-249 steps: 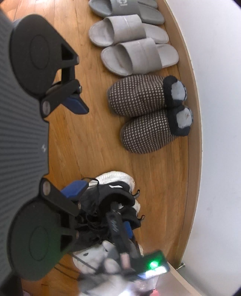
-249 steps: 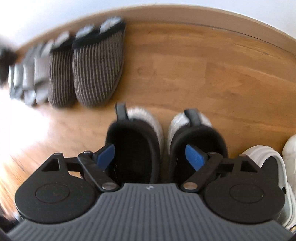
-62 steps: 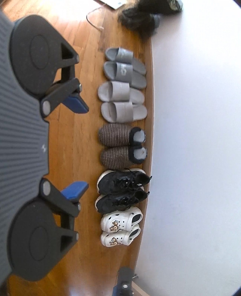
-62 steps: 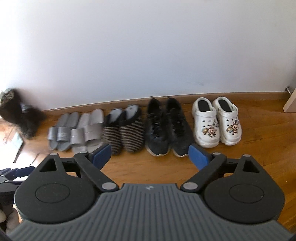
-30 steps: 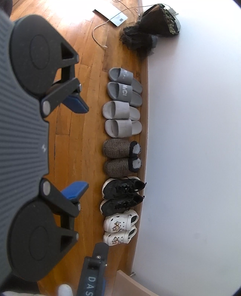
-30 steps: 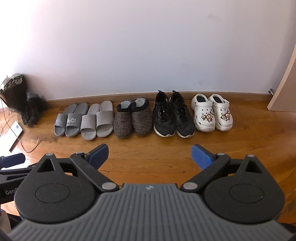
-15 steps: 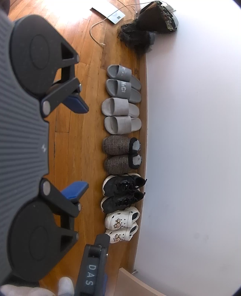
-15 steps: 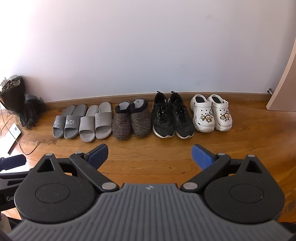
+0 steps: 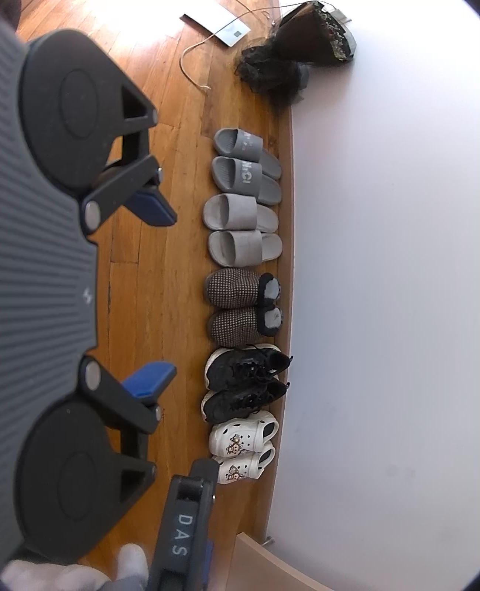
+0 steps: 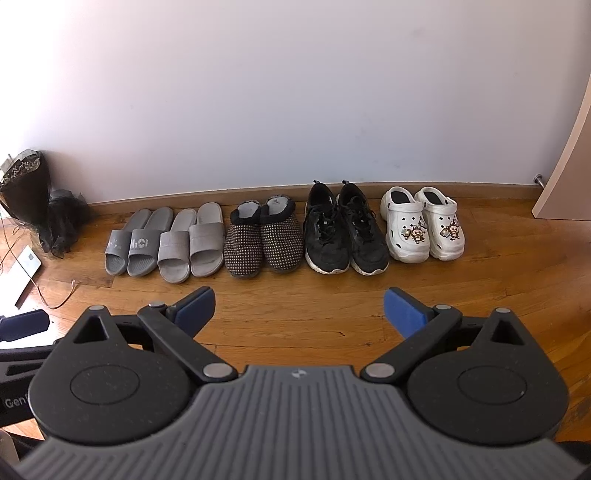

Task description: Organize scattered shoes

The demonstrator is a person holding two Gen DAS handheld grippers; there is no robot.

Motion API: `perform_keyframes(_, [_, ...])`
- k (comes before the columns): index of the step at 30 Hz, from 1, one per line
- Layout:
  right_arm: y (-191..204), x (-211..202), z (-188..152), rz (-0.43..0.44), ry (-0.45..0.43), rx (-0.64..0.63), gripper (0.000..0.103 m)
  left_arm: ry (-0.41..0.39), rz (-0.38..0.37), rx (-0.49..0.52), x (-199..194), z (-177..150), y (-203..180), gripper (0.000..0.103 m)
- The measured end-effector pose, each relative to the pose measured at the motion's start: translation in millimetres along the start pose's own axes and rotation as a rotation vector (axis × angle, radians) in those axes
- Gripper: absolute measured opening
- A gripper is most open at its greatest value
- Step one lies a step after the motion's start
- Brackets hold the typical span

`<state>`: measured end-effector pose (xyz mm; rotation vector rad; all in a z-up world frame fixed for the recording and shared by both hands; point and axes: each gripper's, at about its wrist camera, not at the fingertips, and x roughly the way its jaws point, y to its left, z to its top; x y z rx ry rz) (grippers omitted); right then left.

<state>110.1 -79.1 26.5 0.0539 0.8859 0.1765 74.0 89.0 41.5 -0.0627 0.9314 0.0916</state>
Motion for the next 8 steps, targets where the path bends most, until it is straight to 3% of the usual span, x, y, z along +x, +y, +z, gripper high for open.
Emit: perform_keyframes(8, [3.3,3.6,0.5,-0.003,0.009,-0.001,0.100,0.010,-0.005,-0.002,5.2,1.9,-0.3,0.080])
